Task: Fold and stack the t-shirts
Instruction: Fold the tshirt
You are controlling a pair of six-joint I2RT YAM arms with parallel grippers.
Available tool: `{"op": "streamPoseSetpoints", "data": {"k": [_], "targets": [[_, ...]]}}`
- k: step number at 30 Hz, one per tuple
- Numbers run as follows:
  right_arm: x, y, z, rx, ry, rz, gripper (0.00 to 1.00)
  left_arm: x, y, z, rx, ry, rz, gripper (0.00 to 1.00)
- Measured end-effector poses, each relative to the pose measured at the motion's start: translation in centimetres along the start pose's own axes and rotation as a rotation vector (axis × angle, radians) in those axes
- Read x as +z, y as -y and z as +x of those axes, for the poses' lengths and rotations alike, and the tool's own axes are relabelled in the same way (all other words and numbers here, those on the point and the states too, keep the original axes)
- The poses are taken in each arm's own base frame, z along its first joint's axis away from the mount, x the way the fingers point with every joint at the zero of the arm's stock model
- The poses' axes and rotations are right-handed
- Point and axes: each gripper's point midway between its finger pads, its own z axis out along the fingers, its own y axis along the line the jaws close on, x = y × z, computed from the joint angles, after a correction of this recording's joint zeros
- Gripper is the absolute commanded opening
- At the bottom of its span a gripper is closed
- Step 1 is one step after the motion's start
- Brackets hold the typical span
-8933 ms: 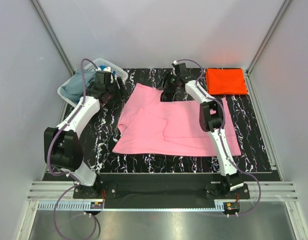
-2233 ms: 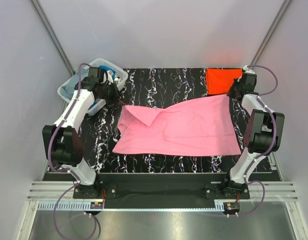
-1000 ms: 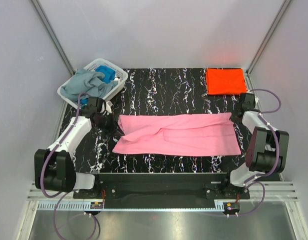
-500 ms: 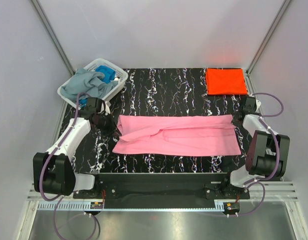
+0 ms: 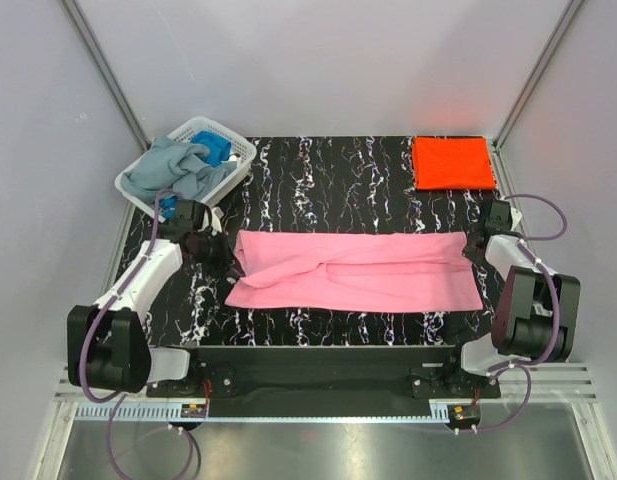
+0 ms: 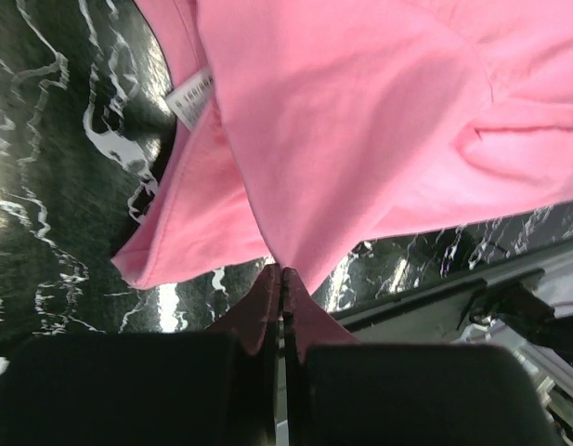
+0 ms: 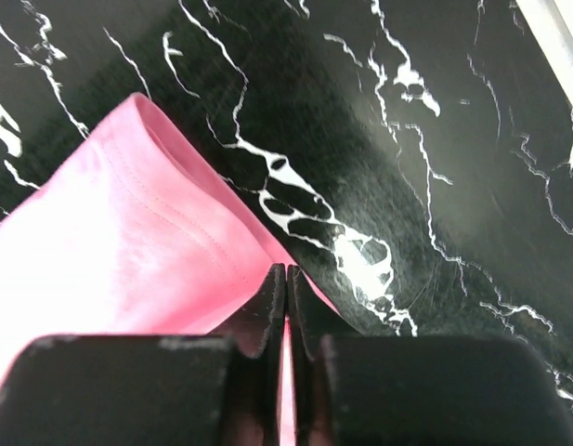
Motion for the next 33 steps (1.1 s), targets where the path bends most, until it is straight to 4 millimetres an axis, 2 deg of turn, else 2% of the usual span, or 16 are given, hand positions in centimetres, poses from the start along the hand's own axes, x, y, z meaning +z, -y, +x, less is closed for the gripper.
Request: {"op": "streamPoseSetpoints", "data": {"k": [1, 2, 5, 6, 9, 12, 14, 16, 22, 23, 24, 25, 26, 28, 31, 33], "targets": [[0.0, 0.0, 0.2, 0.005, -0.006, 0.003, 0.21, 0.2, -0.1, 0.4, -0.004, -0.013, 0.01, 0.01], [-0.1, 0.1, 0.3, 0.01, -0.013, 0.007, 0.32, 0.5, -0.2, 1.1, -0.01, -0.034, 0.022, 0.01], [-0.5, 0.3, 0.6, 0.022, -0.036, 0.014, 0.36, 0.9, -0.4, 2.2, -0.013, -0.066, 0.022, 0.02], [-0.8, 0.3, 0.5, 0.027, -0.039, 0.013, 0.36, 1.0, -0.4, 2.3, -0.011, -0.069, 0.021, 0.06], [-2.2, -0.4, -0.8, 0.064, -0.025, -0.02, 0.35, 1.0, -0.2, 2.4, 0.002, -0.069, 0.031, 0.07], [-3.2, -1.8, -2.4, 0.102, -0.006, -0.08, 0.31, 1.0, 0.1, 2.4, 0.005, -0.071, 0.048, 0.02], [-3.2, -2.6, -2.9, 0.123, -0.012, -0.105, 0.24, 1.0, 0.2, 2.3, 0.01, -0.07, 0.054, 0.0], [-2.5, -2.9, -2.3, 0.137, -0.043, -0.109, 0.19, 1.0, 0.1, 2.3, 0.016, -0.07, 0.051, 0.0], [0.9, -2.1, 2.3, 0.16, -0.192, -0.068, 0.15, 1.0, -1.2, 2.4, 0.038, -0.065, -0.014, 0.0], [1.4, -2.0, 2.8, 0.166, -0.214, -0.063, 0.14, 1.1, -1.3, 2.5, 0.04, -0.065, -0.018, 0.0], [1.4, -2.1, 2.3, 0.172, -0.208, -0.07, 0.15, 1.1, -1.4, 2.5, 0.04, -0.066, -0.02, 0.0], [1.6, -2.1, 2.0, 0.176, -0.201, -0.072, 0.18, 1.2, -1.5, 2.7, 0.038, -0.07, -0.022, 0.0], [1.7, -2.2, 1.9, 0.177, -0.207, -0.074, 0.25, 1.3, -1.6, 2.8, 0.035, -0.075, -0.022, 0.0], [1.4, -2.3, 1.7, 0.173, -0.212, -0.08, 0.29, 1.3, -1.5, 2.9, 0.031, -0.078, -0.016, 0.0], [-0.2, -2.3, 1.0, 0.172, -0.207, -0.091, 0.43, 1.2, -1.0, 2.7, 0.021, -0.068, 0.003, 0.03], [-2.0, -2.8, -0.6, 0.169, -0.172, -0.12, 0.47, 1.1, -0.7, 2.5, 0.017, -0.059, 0.014, 0.04]]}}
